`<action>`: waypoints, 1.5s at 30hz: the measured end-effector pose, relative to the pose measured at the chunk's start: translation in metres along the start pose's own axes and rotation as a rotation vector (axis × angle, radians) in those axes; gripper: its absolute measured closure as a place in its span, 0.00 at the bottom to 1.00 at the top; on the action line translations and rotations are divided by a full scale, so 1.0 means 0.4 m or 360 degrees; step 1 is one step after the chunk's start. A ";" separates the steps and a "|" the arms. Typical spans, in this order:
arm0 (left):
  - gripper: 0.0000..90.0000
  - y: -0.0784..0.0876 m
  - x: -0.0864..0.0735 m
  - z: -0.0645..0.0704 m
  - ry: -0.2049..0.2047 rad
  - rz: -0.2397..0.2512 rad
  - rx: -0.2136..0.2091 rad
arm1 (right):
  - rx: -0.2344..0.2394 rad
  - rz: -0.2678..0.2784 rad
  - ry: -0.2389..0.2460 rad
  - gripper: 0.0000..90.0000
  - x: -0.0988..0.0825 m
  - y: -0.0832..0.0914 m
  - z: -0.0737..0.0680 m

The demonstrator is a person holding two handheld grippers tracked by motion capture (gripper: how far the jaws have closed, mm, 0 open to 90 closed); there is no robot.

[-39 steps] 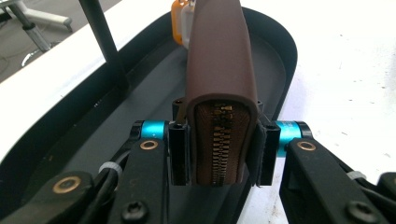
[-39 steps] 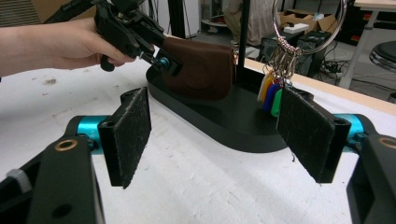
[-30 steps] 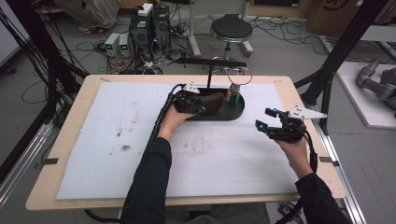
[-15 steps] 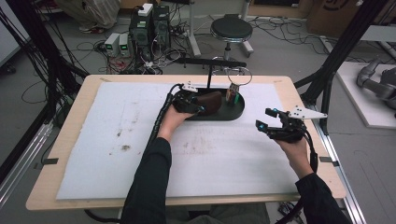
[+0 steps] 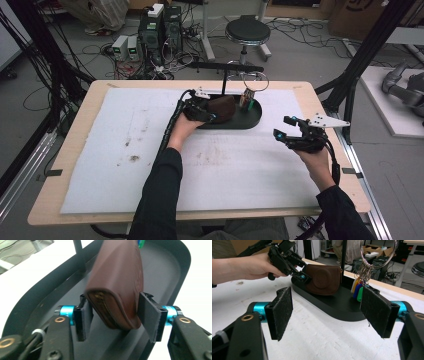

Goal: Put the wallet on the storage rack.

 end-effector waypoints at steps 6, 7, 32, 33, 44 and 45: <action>0.37 0.026 -0.008 -0.012 0.0024 -0.0053 0.0108 | -0.0003 0.0007 0.0000 0.30 0.001 0.002 0.001; 0.35 0.033 -0.009 -0.014 0.0031 -0.0053 0.0125 | -0.0001 0.0006 -0.0003 0.30 0.001 0.002 0.001; 0.27 0.370 -0.085 0.086 -0.0025 0.0327 0.0195 | -0.0046 -0.0023 -0.0004 0.29 -0.002 0.008 0.008; 0.27 0.381 -0.093 0.090 -0.0024 0.0328 0.0188 | -0.0044 -0.0023 0.0000 0.29 -0.002 0.007 0.008; 0.26 0.458 -0.181 0.135 0.0006 0.0439 0.0164 | -0.0072 -0.0042 -0.0024 0.27 -0.007 0.012 0.021; 0.26 0.459 -0.189 0.135 0.0021 0.0446 0.0149 | -0.0078 -0.0036 -0.0024 0.27 -0.008 0.013 0.024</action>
Point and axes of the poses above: each handheld gripper's, and its own axes: y roughly backward along the jaws, x roughly out of its top, z roughly to its right, the point moved 1 cm from there along -y, roughly forward along the jaws, and after that the axes turned 10 degrees about -y, right-handed, at the moved point
